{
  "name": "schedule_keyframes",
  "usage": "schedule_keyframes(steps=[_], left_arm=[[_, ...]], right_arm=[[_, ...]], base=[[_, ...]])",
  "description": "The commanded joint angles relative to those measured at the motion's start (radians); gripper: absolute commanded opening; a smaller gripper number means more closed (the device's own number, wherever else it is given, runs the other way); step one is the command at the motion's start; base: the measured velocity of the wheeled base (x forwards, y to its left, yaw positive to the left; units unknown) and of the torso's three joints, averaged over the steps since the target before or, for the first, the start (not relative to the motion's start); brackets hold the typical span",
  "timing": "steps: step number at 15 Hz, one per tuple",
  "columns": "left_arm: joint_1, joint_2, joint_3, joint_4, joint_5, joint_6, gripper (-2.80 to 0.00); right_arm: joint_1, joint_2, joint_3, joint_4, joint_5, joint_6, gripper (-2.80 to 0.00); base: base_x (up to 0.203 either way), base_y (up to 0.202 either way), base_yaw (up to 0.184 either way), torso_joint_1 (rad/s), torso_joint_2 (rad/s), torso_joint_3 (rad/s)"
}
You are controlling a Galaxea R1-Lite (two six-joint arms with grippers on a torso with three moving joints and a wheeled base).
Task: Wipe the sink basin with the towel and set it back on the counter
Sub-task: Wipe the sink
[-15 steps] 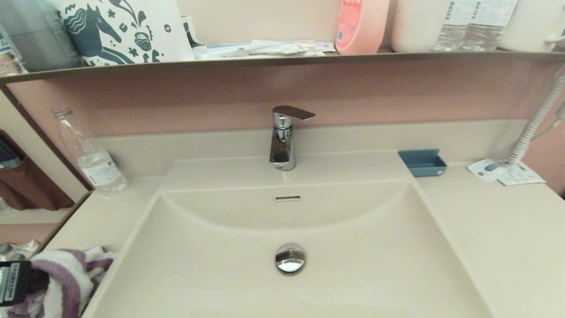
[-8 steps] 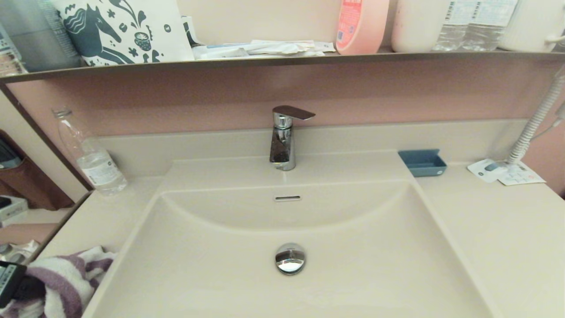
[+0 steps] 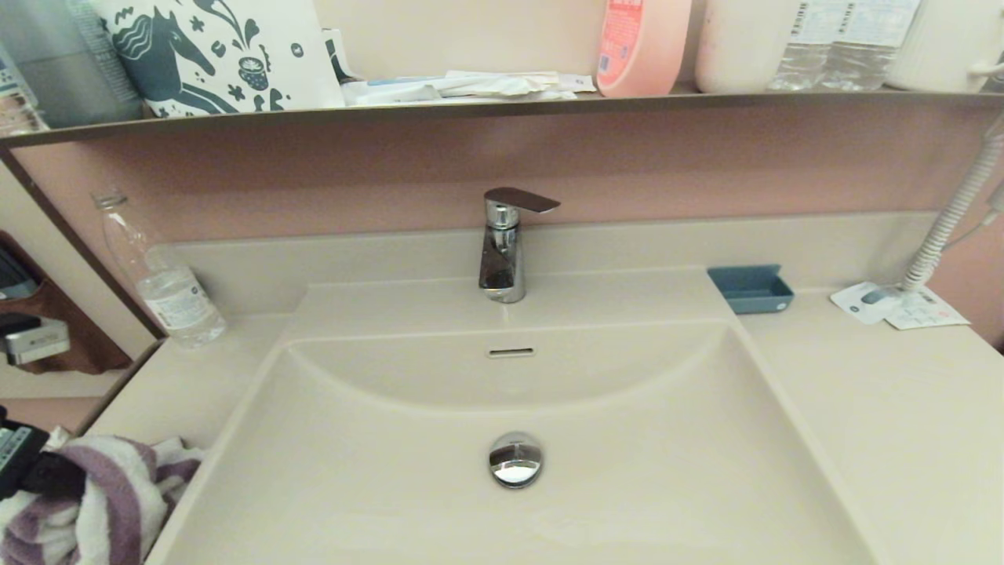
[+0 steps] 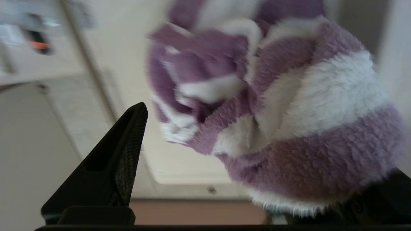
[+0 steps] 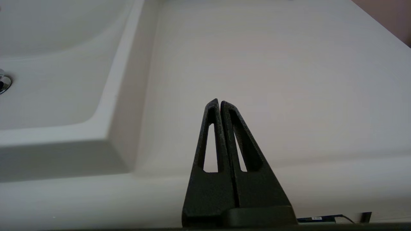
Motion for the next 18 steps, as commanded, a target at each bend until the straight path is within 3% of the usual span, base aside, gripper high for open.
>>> schedule_keyframes(steps=[1,2,4,7,13,18], left_arm=[[-0.005,0.077,-0.047,0.074,-0.010,0.010,0.00],[-0.005,0.079,-0.047,0.083,-0.012,0.012,0.00],[-0.006,0.080,-0.047,0.082,-0.089,0.007,0.00],[-0.005,0.075,-0.060,0.099,-0.094,0.006,0.00],[-0.005,0.100,-0.350,0.488,-0.088,0.004,0.00],[0.001,0.053,-0.412,0.516,-0.069,0.005,0.00]], right_arm=[[0.000,0.001,0.000,0.000,0.000,0.000,-2.80],[0.000,0.001,0.000,0.000,0.000,0.000,-2.80],[0.000,0.001,0.000,0.000,0.000,0.000,-2.80],[0.000,0.001,0.000,0.000,0.000,0.000,-2.80],[0.000,0.001,0.000,0.000,0.000,0.000,-2.80],[0.000,0.001,0.000,0.000,0.000,0.000,-2.80]], base=[[0.000,0.000,0.000,0.000,0.00,0.000],[0.000,0.000,0.000,0.000,0.00,0.000],[0.000,0.000,0.000,0.000,0.00,0.000],[0.000,0.000,0.000,0.000,0.00,0.000],[0.000,0.000,0.000,0.000,0.00,0.000],[0.000,0.000,0.000,0.000,0.00,0.000]])
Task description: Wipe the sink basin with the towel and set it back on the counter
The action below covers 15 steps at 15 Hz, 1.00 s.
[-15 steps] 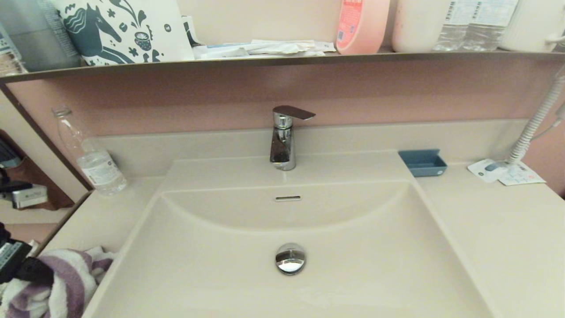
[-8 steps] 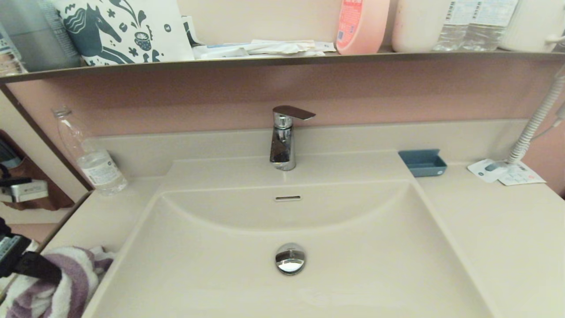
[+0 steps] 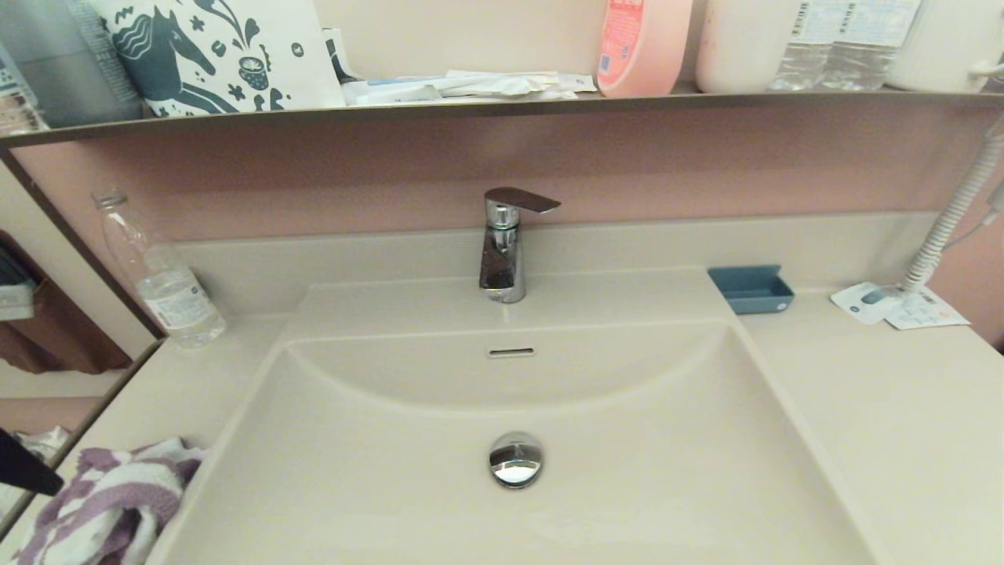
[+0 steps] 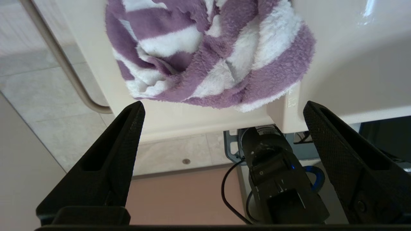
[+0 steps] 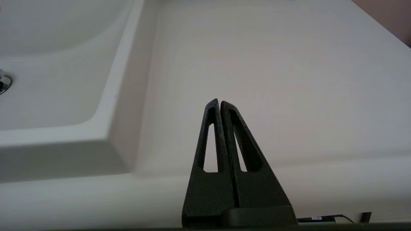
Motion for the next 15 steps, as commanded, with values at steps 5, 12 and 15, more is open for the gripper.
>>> schedule_keyframes(steps=[5,12,15], left_arm=[[-0.011,-0.079,-0.006,0.027,-0.033,0.000,-2.80],[0.019,-0.281,0.121,0.024,-0.454,-0.013,-2.80],[0.076,-0.476,0.273,0.023,-0.591,-0.012,-2.80]], right_arm=[[0.000,0.001,0.000,0.000,0.000,0.000,-2.80],[0.000,0.001,0.000,0.000,0.000,0.000,-2.80],[0.000,0.001,0.000,0.000,0.000,0.000,-2.80]], base=[[0.000,0.000,0.000,0.000,0.00,0.000],[0.000,0.000,0.000,0.000,0.00,0.000],[0.000,0.000,0.000,0.000,0.00,0.000]])
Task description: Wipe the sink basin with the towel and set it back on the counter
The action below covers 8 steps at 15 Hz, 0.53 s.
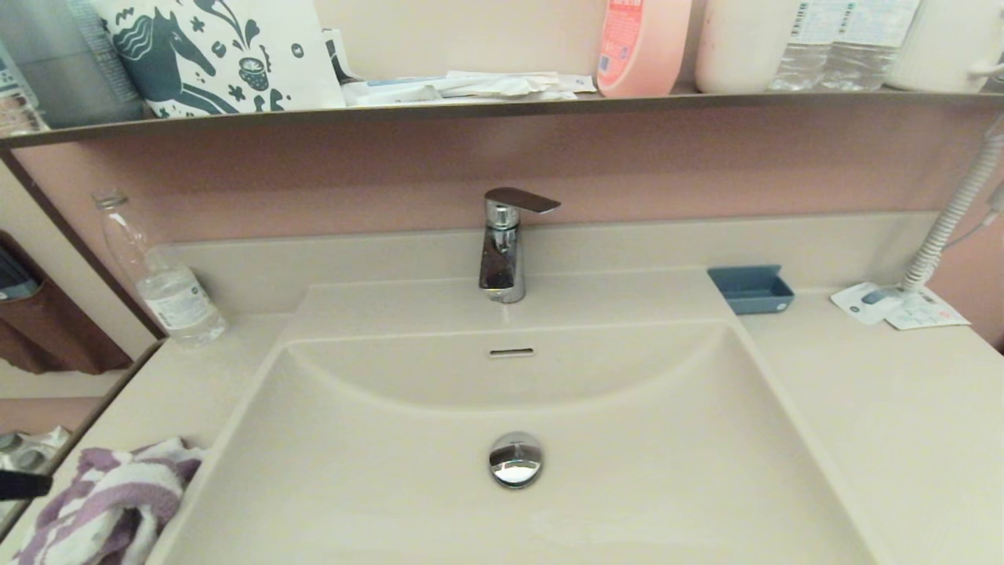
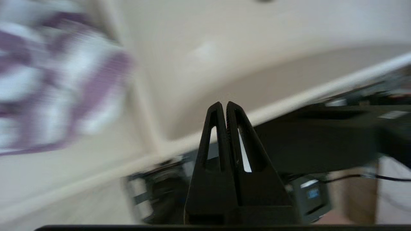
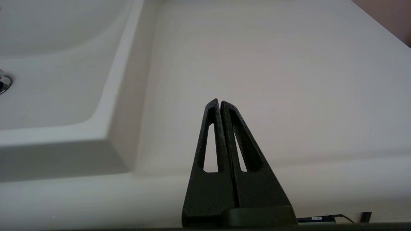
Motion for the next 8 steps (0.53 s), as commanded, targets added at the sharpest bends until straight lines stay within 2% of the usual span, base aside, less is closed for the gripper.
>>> schedule_keyframes(steps=[1,2,4,6,8], left_arm=[[0.049,-0.203,0.134,0.007,-0.088,0.007,-2.80],[0.060,-0.253,0.185,0.007,-0.111,0.009,-2.80],[0.051,-0.313,0.216,0.023,-0.136,0.011,-2.80],[-0.032,-0.362,0.216,0.047,-0.149,0.010,-2.80],[-0.059,-0.387,0.208,0.066,-0.249,0.010,-2.80]], right_arm=[[0.000,0.001,0.000,0.000,0.000,0.000,-2.80],[0.000,0.001,0.000,0.000,0.000,0.000,-2.80],[0.000,0.001,0.000,0.000,0.000,0.000,-2.80],[0.000,0.001,0.000,0.000,0.000,0.000,-2.80],[0.000,0.001,0.000,0.000,0.000,0.001,-2.80]], base=[[0.000,0.000,0.000,0.000,0.00,0.000],[0.000,0.000,0.000,0.000,0.00,0.000],[0.000,0.000,0.000,0.000,0.00,0.000],[0.000,0.000,0.000,0.000,0.00,0.000],[0.000,0.000,0.000,0.000,0.00,0.000]])
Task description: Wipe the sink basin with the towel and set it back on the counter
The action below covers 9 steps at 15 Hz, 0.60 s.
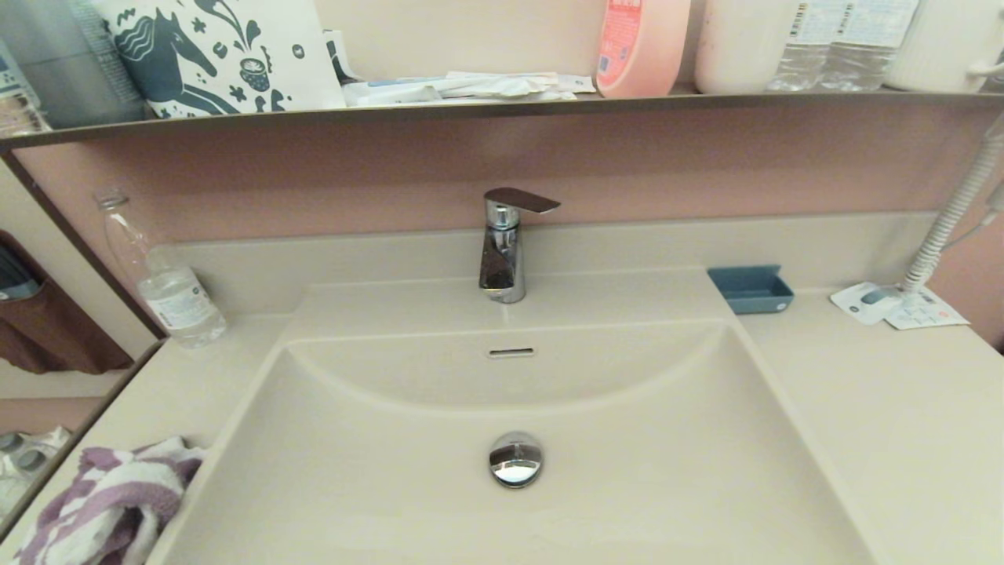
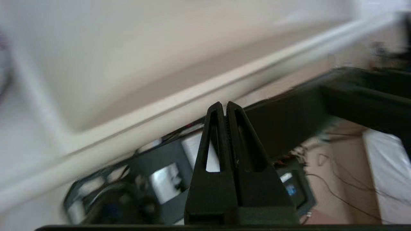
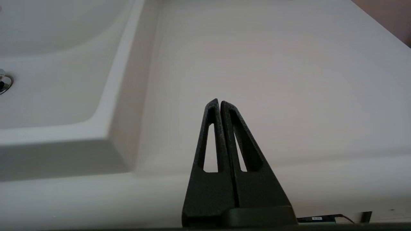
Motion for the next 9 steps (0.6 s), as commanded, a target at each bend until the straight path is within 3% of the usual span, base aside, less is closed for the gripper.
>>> schedule_keyframes(steps=[1,5,9], left_arm=[[-0.030,-0.066,0.000,0.040,-0.124,0.013,-2.80],[-0.185,-0.125,0.012,0.053,-0.287,0.117,-2.80],[-0.192,-0.189,0.029,0.053,-0.277,0.130,-2.80]], right_arm=[[0.000,0.001,0.000,0.000,0.000,0.000,-2.80],[0.000,0.001,0.000,0.000,0.000,0.001,-2.80],[0.001,0.001,0.000,0.000,0.000,0.000,-2.80]], base=[[0.000,0.000,0.000,0.000,0.00,0.000],[0.000,0.000,0.000,0.000,0.00,0.000],[0.000,0.000,0.000,0.000,0.00,0.000]])
